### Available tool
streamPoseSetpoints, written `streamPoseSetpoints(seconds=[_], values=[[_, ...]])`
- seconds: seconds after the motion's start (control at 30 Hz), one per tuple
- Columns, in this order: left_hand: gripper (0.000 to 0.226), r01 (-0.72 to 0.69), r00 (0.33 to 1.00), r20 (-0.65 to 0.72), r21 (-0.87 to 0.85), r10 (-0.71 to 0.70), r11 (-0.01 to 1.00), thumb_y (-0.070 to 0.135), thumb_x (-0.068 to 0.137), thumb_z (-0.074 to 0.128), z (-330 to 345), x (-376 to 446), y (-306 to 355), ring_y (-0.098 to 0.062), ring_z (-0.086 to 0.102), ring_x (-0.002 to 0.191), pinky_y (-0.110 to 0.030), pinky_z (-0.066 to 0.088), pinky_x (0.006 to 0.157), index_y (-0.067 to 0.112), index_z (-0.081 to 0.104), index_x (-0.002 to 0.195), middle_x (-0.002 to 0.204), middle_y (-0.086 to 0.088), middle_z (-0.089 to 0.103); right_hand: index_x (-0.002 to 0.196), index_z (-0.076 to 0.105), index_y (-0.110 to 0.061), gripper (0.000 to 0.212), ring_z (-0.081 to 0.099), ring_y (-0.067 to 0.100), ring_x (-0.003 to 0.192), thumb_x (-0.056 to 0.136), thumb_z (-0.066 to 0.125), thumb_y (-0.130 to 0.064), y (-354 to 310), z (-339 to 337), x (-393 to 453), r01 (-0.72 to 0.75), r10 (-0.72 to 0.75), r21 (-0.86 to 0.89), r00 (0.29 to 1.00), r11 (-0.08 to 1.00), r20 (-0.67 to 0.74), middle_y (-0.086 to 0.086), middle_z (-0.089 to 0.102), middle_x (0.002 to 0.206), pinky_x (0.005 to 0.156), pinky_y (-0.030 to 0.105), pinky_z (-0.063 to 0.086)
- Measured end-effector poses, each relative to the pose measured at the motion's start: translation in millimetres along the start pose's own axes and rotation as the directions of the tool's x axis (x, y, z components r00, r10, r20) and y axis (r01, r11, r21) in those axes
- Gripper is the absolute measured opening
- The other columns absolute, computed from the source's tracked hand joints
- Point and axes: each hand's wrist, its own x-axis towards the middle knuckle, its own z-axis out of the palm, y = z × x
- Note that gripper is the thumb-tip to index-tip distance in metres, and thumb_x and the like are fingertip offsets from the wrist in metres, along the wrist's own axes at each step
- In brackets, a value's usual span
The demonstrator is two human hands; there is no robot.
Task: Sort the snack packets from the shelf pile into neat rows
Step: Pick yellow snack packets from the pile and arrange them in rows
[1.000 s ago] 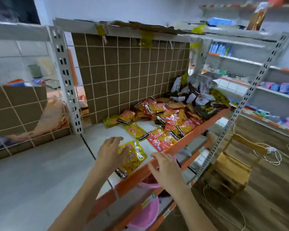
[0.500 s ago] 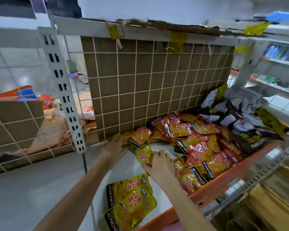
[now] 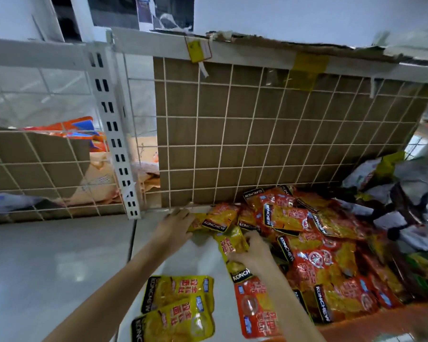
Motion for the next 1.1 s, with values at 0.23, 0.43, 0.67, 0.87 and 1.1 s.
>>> streamPoseSetpoints(seconds=[0.23,0.43,0.67,0.87,1.1], values=[[0.036,0.007,0.999,-0.037,-0.289,-0.019,0.957,0.03,0.091,0.059,-7.6,-36.8,-7.3,-0.018,0.051,0.116,-0.025,0.04,0.093,0.015,0.06,0.124,0.123,-0.002,0.056,0.098,0.049,-0.025,0.033,0.061,0.024,0.096,0.078,0.075,-0.021,17.7,-13.3,-3.4,0.043,-0.059,0.229,0.996,0.972,0.063,0.006,0.057,0.112,0.084,0.041,0.052],[0.018,0.092,0.979,-0.027,-0.829,-0.204,0.552,0.036,0.079,0.065,-19.7,-66.5,-4.3,-0.009,0.063,0.076,-0.024,0.045,0.066,0.019,0.063,0.086,0.08,0.003,0.066,0.1,0.053,-0.026,0.03,0.062,0.023,0.1,0.08,0.075,-0.021,23.2,-13.6,-12.9,0.066,-0.09,0.368,0.995,0.927,0.048,0.005,0.059,0.115,0.088,0.046,0.053],[0.007,0.116,0.961,0.049,-0.964,-0.271,0.238,0.003,0.087,0.062,-25.2,-80.4,9.2,-0.01,0.06,0.071,-0.026,0.047,0.068,0.011,0.063,0.087,0.078,-0.001,0.064,0.098,0.051,-0.023,0.023,0.065,0.018,0.089,0.085,0.068,-0.012,23.6,-19.3,-33.4,0.115,-0.103,0.454,0.993,0.883,-0.052,0.002,0.064,0.101,0.073,0.031,0.052],[0.068,0.063,0.99,-0.046,-0.696,-0.133,0.715,-0.013,0.068,0.071,-10.3,-77.3,8.3,0.007,0.05,0.104,-0.005,0.037,0.086,0.054,0.063,0.079,0.111,0.019,0.051,0.106,0.052,-0.015,0.025,0.066,0.02,0.086,0.086,0.067,-0.009,25.4,-22.7,-45.5,0.111,-0.075,0.502,0.993,0.858,-0.091,0.005,0.066,0.1,0.071,0.03,0.051],[0.052,0.26,0.927,-0.035,-0.662,-0.375,0.703,-0.02,0.074,0.049,-11.5,-82.8,5.2,-0.019,0.052,0.088,-0.014,0.041,0.061,0.016,0.057,0.11,0.106,-0.006,0.05,0.099,0.051,-0.017,0.021,0.066,0.024,0.091,0.086,0.067,-0.01,23.8,-17.8,-53.4,0.114,-0.086,0.489,0.993,0.865,-0.079,0.006,0.067,0.101,0.084,0.041,0.052]])
